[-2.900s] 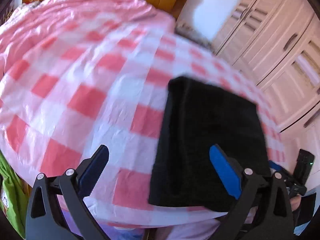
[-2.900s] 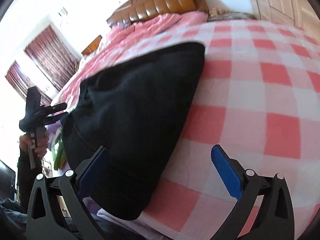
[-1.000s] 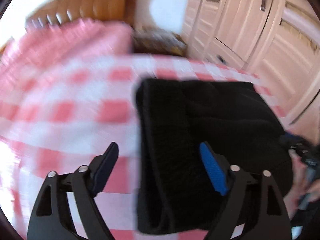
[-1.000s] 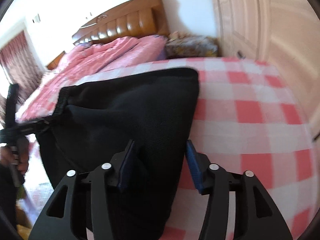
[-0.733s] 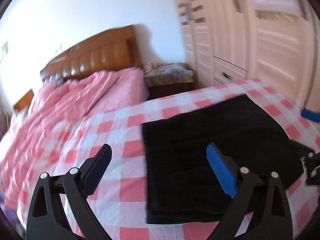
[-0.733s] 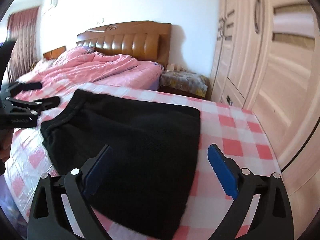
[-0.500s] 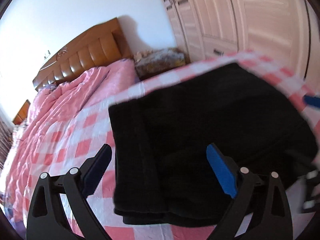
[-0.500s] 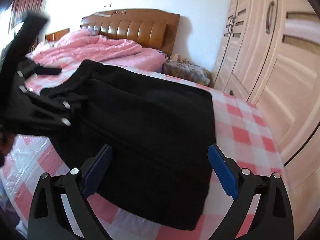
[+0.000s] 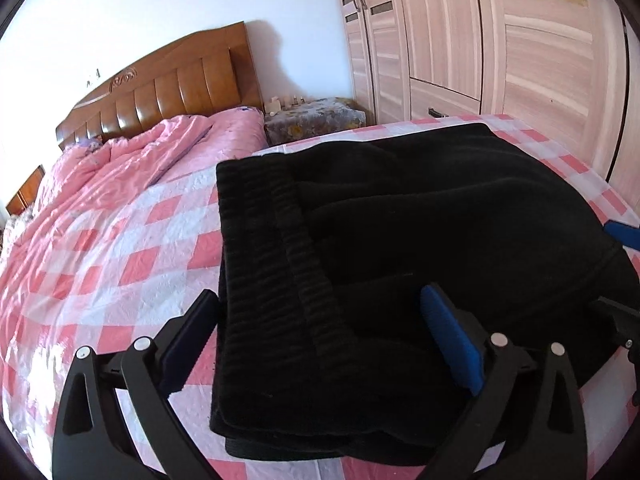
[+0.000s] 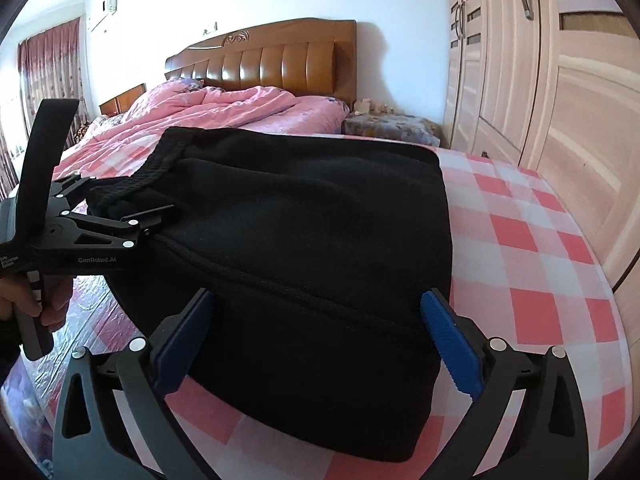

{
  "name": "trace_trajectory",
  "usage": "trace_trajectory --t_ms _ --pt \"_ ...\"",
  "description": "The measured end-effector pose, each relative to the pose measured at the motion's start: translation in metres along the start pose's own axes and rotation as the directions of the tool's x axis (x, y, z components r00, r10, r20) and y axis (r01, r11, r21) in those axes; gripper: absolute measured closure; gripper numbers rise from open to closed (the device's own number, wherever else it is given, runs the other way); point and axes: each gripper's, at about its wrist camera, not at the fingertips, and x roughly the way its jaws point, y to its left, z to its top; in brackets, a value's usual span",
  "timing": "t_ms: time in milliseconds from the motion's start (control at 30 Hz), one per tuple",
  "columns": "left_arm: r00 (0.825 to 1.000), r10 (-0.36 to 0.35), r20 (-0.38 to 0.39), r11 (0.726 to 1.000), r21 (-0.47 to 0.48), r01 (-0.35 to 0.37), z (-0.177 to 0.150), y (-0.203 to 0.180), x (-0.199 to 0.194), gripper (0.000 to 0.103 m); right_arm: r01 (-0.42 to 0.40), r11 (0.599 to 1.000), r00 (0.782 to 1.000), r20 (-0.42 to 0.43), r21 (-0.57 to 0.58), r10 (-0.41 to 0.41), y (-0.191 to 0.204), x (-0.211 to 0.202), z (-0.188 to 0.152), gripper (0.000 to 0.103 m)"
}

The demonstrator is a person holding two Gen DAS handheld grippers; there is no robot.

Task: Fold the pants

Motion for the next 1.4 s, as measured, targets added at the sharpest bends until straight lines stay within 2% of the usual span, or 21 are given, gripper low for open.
trace_trajectory --t_ms 133,167,200,267,300,367,400,467,500,600,633,667,700,767,800,867,933,1067,1100,1200,1400 --pt "1.000 -0.026 -0.010 0.999 -0.041 0.026 -0.001 0.008 0.001 0.001 0.008 1.000 1.000 -0.018 0.015 -0.008 0.001 -0.005 0.001 0.006" --pt "1.000 -0.017 -0.011 0.999 -0.052 0.017 0.000 0.008 -0.004 0.001 0.009 1.000 1.000 -0.029 0.027 -0.008 0.000 -0.009 0.004 0.006" --pt "0.999 0.032 0.007 0.998 -0.062 -0.031 0.002 0.010 -0.016 0.002 0.008 0.999 1.000 -0.019 0.036 -0.007 -0.002 -0.017 0.009 0.006" --pt "0.995 0.069 0.067 0.995 -0.081 -0.063 0.008 0.012 -0.040 0.002 0.007 0.999 0.999 0.040 0.047 -0.009 -0.009 -0.030 0.019 0.005" --pt "0.994 0.044 0.103 0.994 -0.106 -0.033 0.015 0.015 -0.051 0.002 0.009 0.998 0.998 0.061 0.069 -0.014 -0.015 -0.032 0.027 0.004" --pt "0.991 -0.048 0.121 0.990 -0.127 0.064 0.040 0.014 -0.056 0.002 0.033 0.995 0.998 0.050 0.096 -0.038 -0.024 -0.021 0.046 0.004" --pt "0.990 -0.095 0.107 0.987 -0.119 0.107 0.054 0.008 -0.051 0.002 0.059 0.993 0.998 0.026 0.101 -0.062 -0.028 -0.007 0.059 0.004" --pt "0.976 -0.212 0.044 0.970 -0.114 0.216 0.083 -0.007 -0.025 0.002 0.059 0.992 0.998 -0.024 0.116 -0.056 -0.035 0.018 0.080 0.004" --pt "0.965 -0.263 0.018 0.956 -0.132 0.263 0.093 -0.010 -0.011 0.002 0.050 0.988 0.998 -0.040 0.145 -0.045 -0.040 0.030 0.093 0.004" --pt "0.937 -0.349 -0.030 0.909 -0.255 0.330 0.119 -0.004 0.033 0.002 -0.028 0.963 0.997 -0.061 0.270 0.046 -0.062 0.056 0.121 0.004" --pt "0.921 -0.388 -0.038 0.877 -0.323 0.356 0.123 0.004 0.047 0.002 -0.058 0.953 0.994 -0.072 0.299 0.083 -0.067 0.065 0.128 0.004" --pt "0.921 -0.385 -0.056 0.867 -0.365 0.340 0.124 0.010 0.058 0.002 -0.090 0.942 0.990 -0.077 0.324 0.121 -0.071 0.074 0.133 0.004" --pt "0.931 -0.357 -0.072 0.870 -0.388 0.304 0.123 0.018 0.067 0.002 -0.091 0.940 0.988 -0.087 0.328 0.126 -0.071 0.080 0.136 0.004" --pt "0.931 -0.359 -0.071 0.877 -0.365 0.311 0.114 0.024 0.071 0.002 -0.056 0.957 0.986 -0.134 0.286 0.098 -0.065 0.096 0.140 0.004" --pt "0.929 -0.364 -0.062 0.879 -0.352 0.321 0.113 0.026 0.072 0.002 -0.044 0.973 0.981 -0.174 0.226 0.084 -0.057 0.111 0.142 0.004" --pt "0.935 -0.355 0.005 0.875 -0.352 0.334 0.102 0.033 0.067 0.002 -0.014 0.985 0.972 -0.230 0.172 0.054 -0.048 0.129 0.141 0.004" --pt "0.936 -0.348 0.053 0.864 -0.370 0.342 0.096 0.039 0.066 0.004 0.033 0.989 0.952 -0.305 0.145 0.013 -0.046 0.155 0.140 0.004" --pt "0.946 -0.320 0.041 0.895 -0.315 0.316 0.098 0.031 0.066 0.006 0.079 0.983 0.955 -0.294 0.168 -0.026 -0.058 0.171 0.146 0.004" --pt "0.947 -0.318 0.037 0.899 -0.306 0.313 0.098 0.031 0.066 0.006 0.092 0.982 0.948 -0.317 0.165 -0.035 -0.059 0.179 0.145 0.004" --pt "0.952 -0.303 0.037 0.910 -0.287 0.301 0.097 0.027 0.066 0.006 0.122 0.985 0.946 -0.313 0.118 -0.079 -0.055 0.184 0.141 0.004" --pt "0.955 -0.295 0.045 0.911 -0.290 0.295 0.096 0.027 0.067 0.006 0.078 0.983 0.961 -0.275 0.169 -0.029 -0.067 0.180 0.142 0.004"
